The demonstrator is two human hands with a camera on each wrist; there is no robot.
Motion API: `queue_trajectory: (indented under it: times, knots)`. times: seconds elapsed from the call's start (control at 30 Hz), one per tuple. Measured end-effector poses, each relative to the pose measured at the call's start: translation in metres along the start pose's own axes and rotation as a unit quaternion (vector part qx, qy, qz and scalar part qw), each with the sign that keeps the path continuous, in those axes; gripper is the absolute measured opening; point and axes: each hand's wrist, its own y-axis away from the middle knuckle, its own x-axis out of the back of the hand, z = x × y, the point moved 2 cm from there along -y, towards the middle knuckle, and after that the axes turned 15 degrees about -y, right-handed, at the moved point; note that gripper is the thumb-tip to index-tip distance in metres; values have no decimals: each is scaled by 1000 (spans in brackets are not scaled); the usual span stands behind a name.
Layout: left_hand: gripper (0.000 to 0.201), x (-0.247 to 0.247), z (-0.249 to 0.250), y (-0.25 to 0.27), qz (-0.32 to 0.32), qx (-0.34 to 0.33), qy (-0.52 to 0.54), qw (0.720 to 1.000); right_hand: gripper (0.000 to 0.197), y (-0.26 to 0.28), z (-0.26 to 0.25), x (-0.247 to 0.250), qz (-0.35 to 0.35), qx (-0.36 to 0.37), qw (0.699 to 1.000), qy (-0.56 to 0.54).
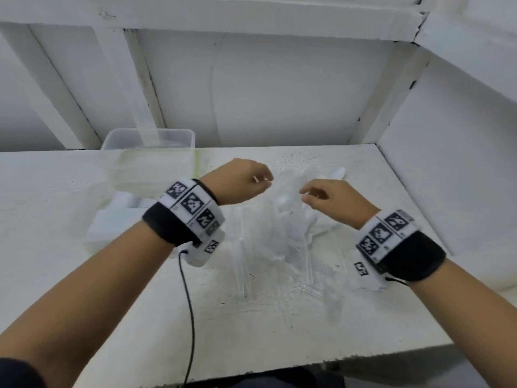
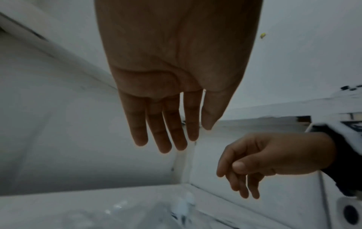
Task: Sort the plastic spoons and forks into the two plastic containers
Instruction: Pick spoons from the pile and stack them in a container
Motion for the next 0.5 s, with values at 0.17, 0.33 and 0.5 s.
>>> queue_trajectory:
  times: [0.17,0.33,0.5]
  knots:
    - [29,-45,60,-54,-72,-63,3,995,16,26,87,44,73,-136,986,69]
    - [31,-89,96,-79,-154,-110,-96,977,24,41,136,50,39,-253,955,150]
    - [31,-105,108,-79,-224,-138,-211,942,27,43,139,43,40,-260,943,202]
